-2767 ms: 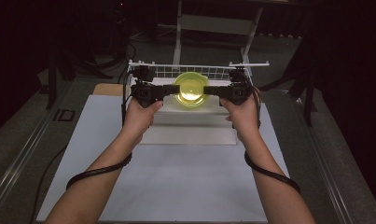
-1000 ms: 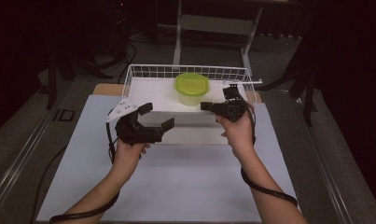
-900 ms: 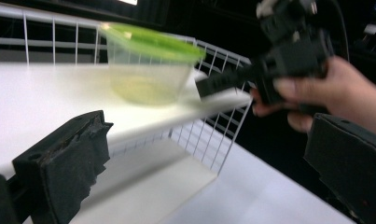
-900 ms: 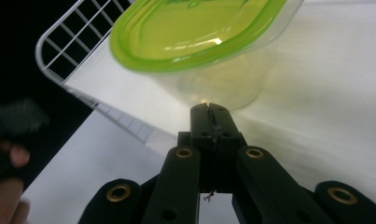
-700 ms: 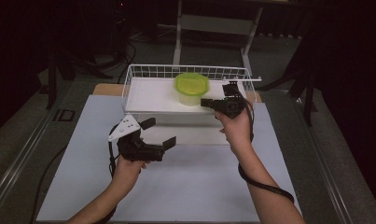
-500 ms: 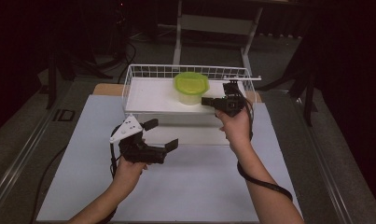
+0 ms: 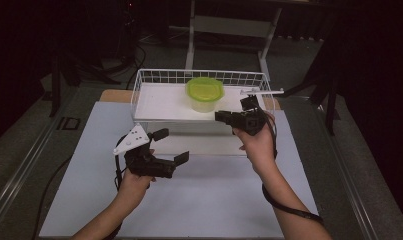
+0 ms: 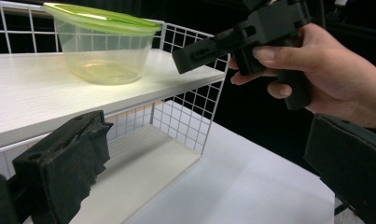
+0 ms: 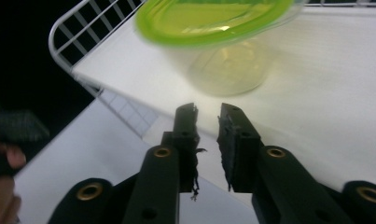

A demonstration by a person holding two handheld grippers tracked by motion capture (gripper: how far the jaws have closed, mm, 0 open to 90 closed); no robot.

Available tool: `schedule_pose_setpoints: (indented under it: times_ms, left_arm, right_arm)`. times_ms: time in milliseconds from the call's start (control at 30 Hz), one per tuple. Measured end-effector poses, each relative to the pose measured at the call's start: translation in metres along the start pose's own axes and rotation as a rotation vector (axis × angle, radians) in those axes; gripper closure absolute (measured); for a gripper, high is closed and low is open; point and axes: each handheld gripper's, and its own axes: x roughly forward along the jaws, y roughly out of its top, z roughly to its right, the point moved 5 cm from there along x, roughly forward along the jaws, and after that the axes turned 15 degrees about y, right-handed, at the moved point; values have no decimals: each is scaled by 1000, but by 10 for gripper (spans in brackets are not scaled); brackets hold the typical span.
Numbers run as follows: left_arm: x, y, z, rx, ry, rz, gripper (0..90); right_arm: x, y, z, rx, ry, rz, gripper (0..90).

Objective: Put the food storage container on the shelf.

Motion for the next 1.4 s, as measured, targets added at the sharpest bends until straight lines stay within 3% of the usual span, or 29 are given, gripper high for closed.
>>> schedule_pose_setpoints:
  times_ms: [133,267,433,533,700,1000,1400]
  left_arm:
    - [-3,-5,2,24,7,-11,3]
    - [-7,-10,3,-20,-6,-11,3]
    - [-11,-14,5,28,6,-10,3]
    - [-14,-15,7,17,-12,-1,2]
    - [-16,-21,10,36,-20,-8,2]
    - [-22,-38,14,71,-33,-31,2]
    - [-26,-70,18,76,-59,-84,3]
  right_arm:
    - [-3,-11,-11,-54,15,4,629]
    - [-4,-26,-20,-91,37,11,484]
    - [-4,-44,-25,-173,48,12,290]
    - [-4,-53,-27,-213,54,12,195]
    - [-4,-64,-26,-219,75,35,156]
    - [-5,-92,-21,-232,55,35,156]
    - [-11,-133,-11,-216,70,33,157]
